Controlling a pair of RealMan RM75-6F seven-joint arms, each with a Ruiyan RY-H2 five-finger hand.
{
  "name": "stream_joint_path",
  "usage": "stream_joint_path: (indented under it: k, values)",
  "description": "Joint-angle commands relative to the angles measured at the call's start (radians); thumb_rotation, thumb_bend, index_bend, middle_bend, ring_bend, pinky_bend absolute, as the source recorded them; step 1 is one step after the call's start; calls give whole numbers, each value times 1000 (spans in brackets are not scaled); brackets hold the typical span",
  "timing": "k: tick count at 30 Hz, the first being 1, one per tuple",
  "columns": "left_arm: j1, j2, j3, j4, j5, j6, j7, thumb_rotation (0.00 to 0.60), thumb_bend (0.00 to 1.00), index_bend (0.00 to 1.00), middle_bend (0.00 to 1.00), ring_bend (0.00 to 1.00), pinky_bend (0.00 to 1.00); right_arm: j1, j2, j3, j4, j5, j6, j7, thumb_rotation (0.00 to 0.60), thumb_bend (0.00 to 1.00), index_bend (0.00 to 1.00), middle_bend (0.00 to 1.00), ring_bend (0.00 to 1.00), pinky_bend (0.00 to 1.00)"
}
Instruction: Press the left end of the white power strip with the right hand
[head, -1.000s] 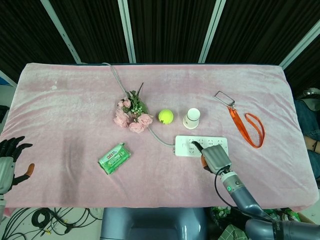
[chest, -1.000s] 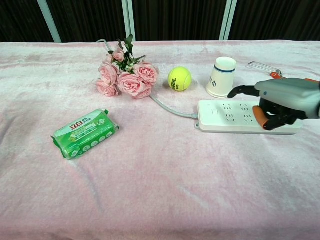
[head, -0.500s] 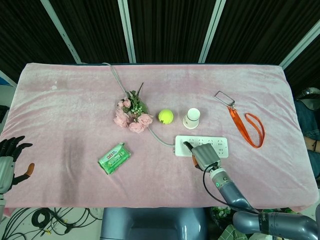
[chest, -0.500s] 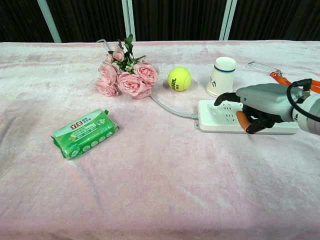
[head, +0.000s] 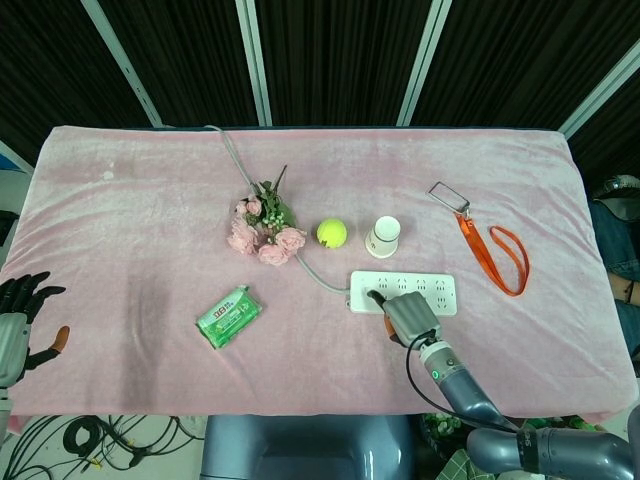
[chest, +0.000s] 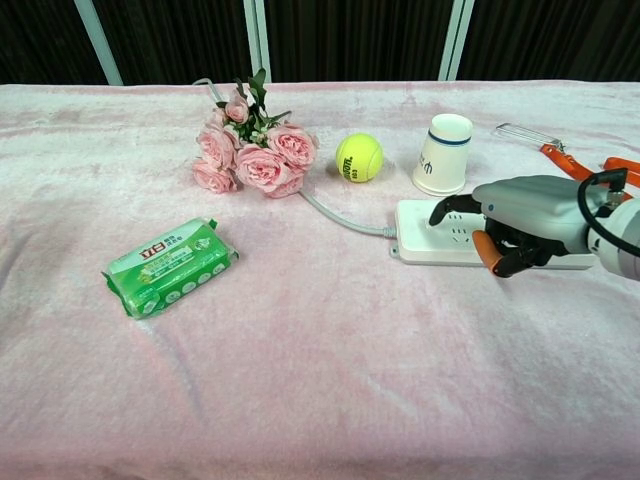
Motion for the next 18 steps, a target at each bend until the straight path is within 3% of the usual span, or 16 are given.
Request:
stream_joint_path:
  k: [1,14,18]
  values:
    - [0,0,0,0,0,0,0,600,373,257,101,43,67,3,1,-1,1,4,0,-1,600,825,207,952,1000,1000]
    - [1,3,-2,0,-4,1,-3,600,373,257,101,43,67,19,-1,-16,16,32,-12,-11,600,825,212,952,1000,1000]
    - [1,3,-3,0,-5,0,-4,600,374,257,101,43,68,30,-2,-27,21,53,-24,-28,600,825,280,952,1000,1000]
